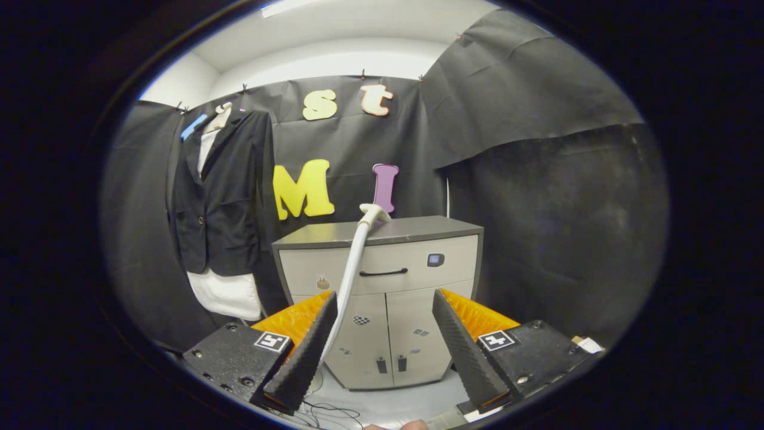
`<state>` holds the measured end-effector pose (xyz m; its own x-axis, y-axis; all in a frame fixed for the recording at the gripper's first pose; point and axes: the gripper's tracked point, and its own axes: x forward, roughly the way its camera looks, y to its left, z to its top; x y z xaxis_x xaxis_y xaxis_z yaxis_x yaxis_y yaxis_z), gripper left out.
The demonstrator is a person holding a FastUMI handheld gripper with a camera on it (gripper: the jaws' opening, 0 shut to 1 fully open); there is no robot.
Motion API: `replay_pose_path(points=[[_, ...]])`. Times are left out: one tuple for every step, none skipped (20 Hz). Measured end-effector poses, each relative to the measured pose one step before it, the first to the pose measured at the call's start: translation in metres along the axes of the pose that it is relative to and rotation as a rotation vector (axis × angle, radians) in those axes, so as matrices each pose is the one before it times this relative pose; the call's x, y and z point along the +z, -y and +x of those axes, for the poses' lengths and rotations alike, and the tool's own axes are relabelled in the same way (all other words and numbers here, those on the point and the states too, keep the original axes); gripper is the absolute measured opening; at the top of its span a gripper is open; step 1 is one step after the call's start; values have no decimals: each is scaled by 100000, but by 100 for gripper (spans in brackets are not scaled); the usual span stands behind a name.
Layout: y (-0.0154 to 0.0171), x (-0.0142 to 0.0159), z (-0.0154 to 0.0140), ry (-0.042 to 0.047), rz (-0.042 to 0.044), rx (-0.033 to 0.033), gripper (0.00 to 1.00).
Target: Iron the clothes twice with a garment steamer, once on the left side and once on the right side.
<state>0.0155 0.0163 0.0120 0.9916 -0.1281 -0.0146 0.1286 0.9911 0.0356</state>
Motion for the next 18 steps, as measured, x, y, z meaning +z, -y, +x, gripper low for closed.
replay_pose_path(points=[[-351,26,-132,-240,345,-1141,100],[-333,-111,-129,-60,263,-1169,100],[-450,-251,-327,-691,366,-958,100],[-409,-505,-382,-1273,396,-1042,100],[-357,-431,-428,-1571,376,-1166,100],[-209,-194,-292,-536,-55,-1134,100],[-79,87,-227,203,-615,-1338,100],[-113,163,-224,348,-720,-1245,100],[-45,276,8,533,-526,-913,100],[-136,308,-19,456,-422,-780,100],[-122,381,148,489,-351,-229,100],[-66,360,429,375,-199,-202,100],[-129,319,449,106,-50,270,100],[-45,295,680,31,32,330,100],[-63,288,831,-317,-23,489,100],[-49,198,1102,-196,-104,985,100],[-18,157,1118,-409,111,1319,100],[6,182,1248,-470,480,1524,100]])
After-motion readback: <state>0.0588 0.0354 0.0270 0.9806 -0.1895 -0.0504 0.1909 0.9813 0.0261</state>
